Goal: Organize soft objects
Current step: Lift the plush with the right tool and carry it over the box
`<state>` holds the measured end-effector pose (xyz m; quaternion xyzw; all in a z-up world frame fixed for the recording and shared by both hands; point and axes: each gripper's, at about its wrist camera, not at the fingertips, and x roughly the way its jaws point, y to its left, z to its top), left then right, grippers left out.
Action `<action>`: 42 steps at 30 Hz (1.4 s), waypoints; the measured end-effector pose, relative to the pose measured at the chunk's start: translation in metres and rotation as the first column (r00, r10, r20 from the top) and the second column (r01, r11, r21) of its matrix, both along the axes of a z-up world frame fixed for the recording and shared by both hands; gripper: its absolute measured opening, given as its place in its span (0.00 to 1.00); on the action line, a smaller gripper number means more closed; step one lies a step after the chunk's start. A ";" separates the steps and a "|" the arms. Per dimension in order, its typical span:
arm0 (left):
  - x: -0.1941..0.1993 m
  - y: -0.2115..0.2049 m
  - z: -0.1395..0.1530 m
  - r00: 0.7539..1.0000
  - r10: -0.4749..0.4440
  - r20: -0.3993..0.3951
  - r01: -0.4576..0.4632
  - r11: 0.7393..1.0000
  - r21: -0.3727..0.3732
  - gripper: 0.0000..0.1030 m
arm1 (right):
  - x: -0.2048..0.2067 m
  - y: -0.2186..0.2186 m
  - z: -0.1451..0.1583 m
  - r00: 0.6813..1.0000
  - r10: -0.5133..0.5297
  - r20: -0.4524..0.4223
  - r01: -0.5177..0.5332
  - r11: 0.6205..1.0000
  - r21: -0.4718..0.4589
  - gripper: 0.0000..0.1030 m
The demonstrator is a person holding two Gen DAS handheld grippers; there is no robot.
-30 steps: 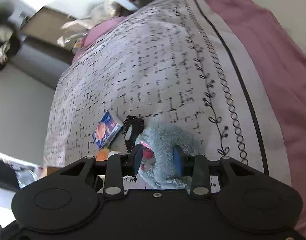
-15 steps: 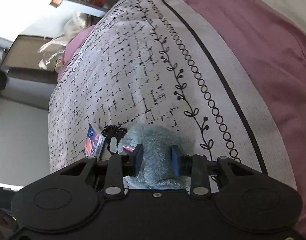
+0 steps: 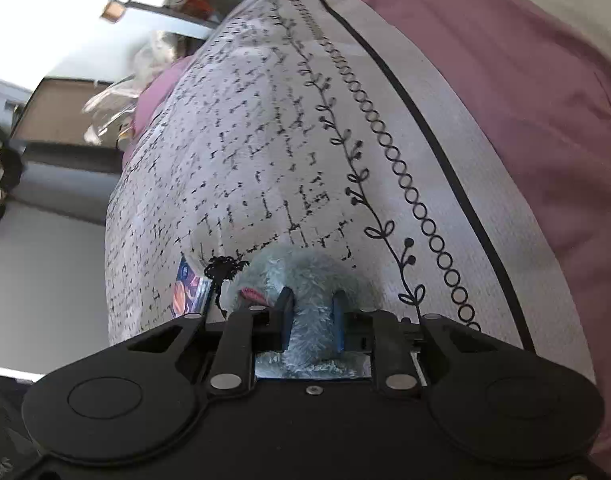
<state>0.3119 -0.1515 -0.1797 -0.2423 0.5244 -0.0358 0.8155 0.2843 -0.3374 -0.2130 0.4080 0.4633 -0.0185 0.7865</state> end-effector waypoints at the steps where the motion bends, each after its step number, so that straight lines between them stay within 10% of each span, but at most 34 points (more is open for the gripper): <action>1: -0.001 0.000 0.003 1.000 -0.002 0.008 0.002 1.000 0.011 0.17 | -0.001 0.001 0.002 1.000 0.006 0.007 -0.006 1.000 0.001 0.17; 24: -0.048 0.062 0.088 0.977 0.081 0.199 -0.089 0.996 0.032 0.16 | -0.022 0.050 0.068 0.926 0.217 0.310 -0.241 0.970 0.041 0.17; 42: -0.094 0.168 0.114 0.948 0.191 0.254 -0.193 0.981 -0.016 0.16 | -0.040 0.152 0.103 0.829 0.414 0.375 -0.426 0.903 -0.056 0.16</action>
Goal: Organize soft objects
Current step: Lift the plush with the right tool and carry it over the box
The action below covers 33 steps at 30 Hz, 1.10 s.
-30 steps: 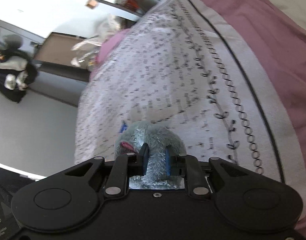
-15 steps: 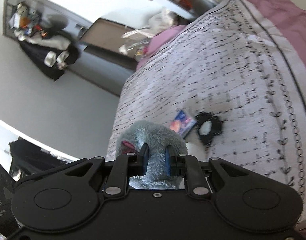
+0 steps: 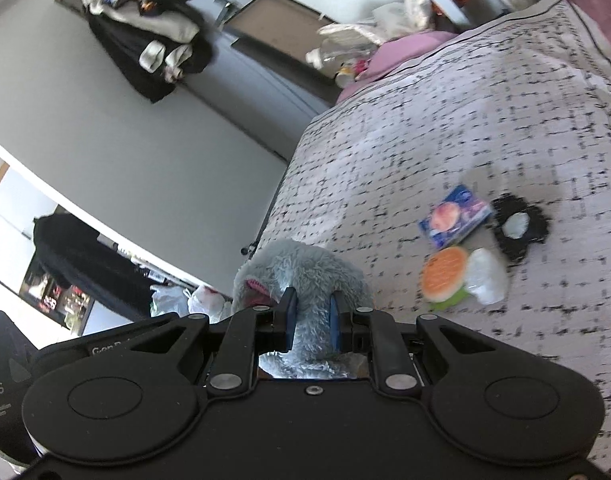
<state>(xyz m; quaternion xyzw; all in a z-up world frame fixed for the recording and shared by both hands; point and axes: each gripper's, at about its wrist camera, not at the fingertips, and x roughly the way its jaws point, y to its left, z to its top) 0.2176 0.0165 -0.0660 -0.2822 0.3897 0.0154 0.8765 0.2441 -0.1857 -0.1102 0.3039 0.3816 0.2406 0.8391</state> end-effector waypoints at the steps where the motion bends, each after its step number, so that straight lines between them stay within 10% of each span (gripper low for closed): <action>1: -0.002 0.006 0.000 1.000 0.005 0.002 -0.005 1.000 0.001 0.16 | -0.001 0.006 0.001 1.000 0.006 0.004 -0.006 1.000 -0.004 0.16; 33: 0.006 0.151 -0.044 0.996 0.065 -0.053 -0.068 0.997 -0.046 0.16 | 0.013 0.146 -0.028 0.983 0.185 -0.019 -0.185 0.977 -0.106 0.16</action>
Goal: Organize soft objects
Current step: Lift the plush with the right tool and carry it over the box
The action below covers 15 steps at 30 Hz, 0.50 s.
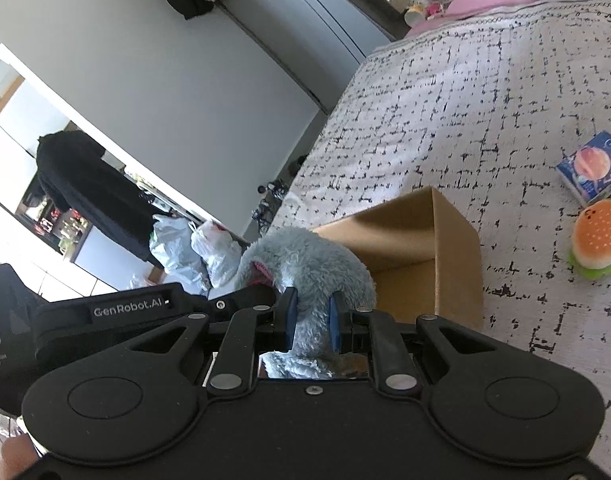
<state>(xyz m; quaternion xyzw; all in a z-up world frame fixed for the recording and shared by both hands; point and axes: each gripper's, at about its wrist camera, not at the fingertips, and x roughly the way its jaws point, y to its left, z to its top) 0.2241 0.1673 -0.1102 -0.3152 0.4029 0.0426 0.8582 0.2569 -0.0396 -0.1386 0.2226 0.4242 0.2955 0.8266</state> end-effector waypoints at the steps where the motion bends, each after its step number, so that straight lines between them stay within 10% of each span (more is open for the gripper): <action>1: 0.002 0.002 -0.002 1.000 -0.002 -0.006 0.002 1.000 0.003 0.16 | 0.002 0.002 -0.003 1.000 0.001 -0.005 -0.001 1.000 -0.006 0.16; 15: 0.030 0.010 -0.025 0.995 -0.030 -0.100 0.034 0.999 0.042 0.17 | 0.016 0.023 -0.024 0.998 0.016 -0.060 -0.021 0.996 -0.088 0.17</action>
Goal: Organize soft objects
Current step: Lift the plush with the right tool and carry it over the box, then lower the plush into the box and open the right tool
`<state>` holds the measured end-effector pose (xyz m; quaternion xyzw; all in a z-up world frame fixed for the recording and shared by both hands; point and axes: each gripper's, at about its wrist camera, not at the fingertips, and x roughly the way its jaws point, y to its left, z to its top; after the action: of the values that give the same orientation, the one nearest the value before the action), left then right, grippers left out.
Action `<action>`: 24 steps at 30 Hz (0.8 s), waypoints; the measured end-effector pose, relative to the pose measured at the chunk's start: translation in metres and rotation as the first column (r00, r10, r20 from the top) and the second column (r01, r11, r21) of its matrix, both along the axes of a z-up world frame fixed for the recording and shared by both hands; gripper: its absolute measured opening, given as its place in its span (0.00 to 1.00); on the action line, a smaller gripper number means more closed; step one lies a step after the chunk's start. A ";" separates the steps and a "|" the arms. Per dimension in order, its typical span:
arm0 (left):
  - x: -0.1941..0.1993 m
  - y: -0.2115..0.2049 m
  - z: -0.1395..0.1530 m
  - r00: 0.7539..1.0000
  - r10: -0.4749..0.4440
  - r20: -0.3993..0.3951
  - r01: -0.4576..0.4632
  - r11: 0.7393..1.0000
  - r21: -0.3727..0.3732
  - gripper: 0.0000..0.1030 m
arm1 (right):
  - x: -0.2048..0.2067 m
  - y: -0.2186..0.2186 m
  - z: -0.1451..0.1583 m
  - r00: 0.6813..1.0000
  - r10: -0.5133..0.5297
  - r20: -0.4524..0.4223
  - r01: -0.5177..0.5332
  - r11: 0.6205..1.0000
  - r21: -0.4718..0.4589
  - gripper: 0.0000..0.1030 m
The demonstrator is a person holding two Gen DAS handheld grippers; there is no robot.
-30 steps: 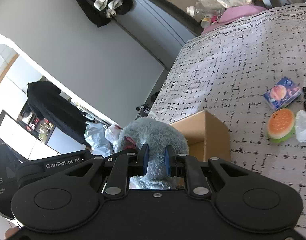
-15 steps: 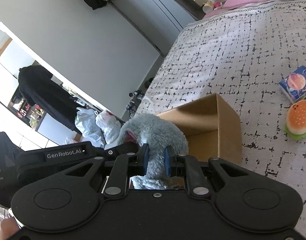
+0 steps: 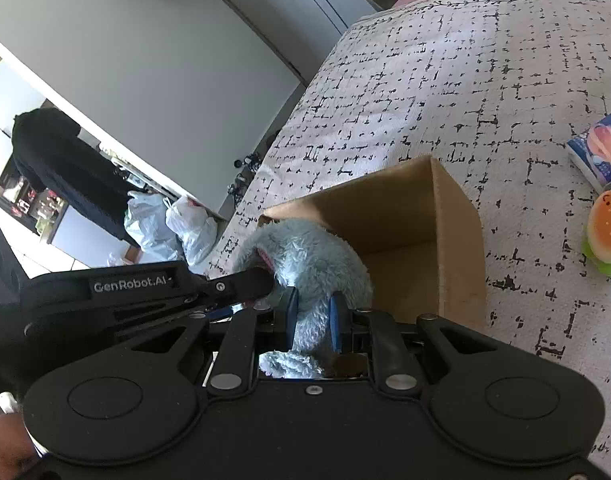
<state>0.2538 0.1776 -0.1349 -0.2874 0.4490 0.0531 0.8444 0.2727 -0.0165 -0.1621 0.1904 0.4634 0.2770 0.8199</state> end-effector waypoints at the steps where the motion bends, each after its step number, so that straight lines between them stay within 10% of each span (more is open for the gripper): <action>1: 0.001 0.001 0.000 1.000 0.006 -0.003 -0.006 1.000 0.003 0.17 | 0.000 0.001 0.000 1.000 0.005 -0.002 -0.005 1.000 -0.008 0.17; 9: 0.000 0.000 0.012 1.000 0.015 -0.009 -0.014 0.997 0.075 0.20 | -0.002 0.004 0.003 0.999 0.028 -0.021 -0.029 0.999 -0.045 0.19; 13: -0.006 -0.001 0.019 1.000 0.017 -0.020 -0.016 0.996 0.088 0.23 | -0.009 -0.005 0.015 1.000 -0.003 -0.007 0.002 0.995 -0.100 0.44; 24: -0.023 -0.021 0.051 1.000 0.000 -0.010 0.001 0.986 0.164 0.55 | -0.022 -0.045 0.049 0.995 -0.068 0.071 0.076 0.990 -0.122 0.72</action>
<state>0.2306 0.1561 -0.0835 -0.2166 0.4475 0.0912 0.8629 0.2504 -0.0617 -0.1134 0.1460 0.4450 0.2239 0.8547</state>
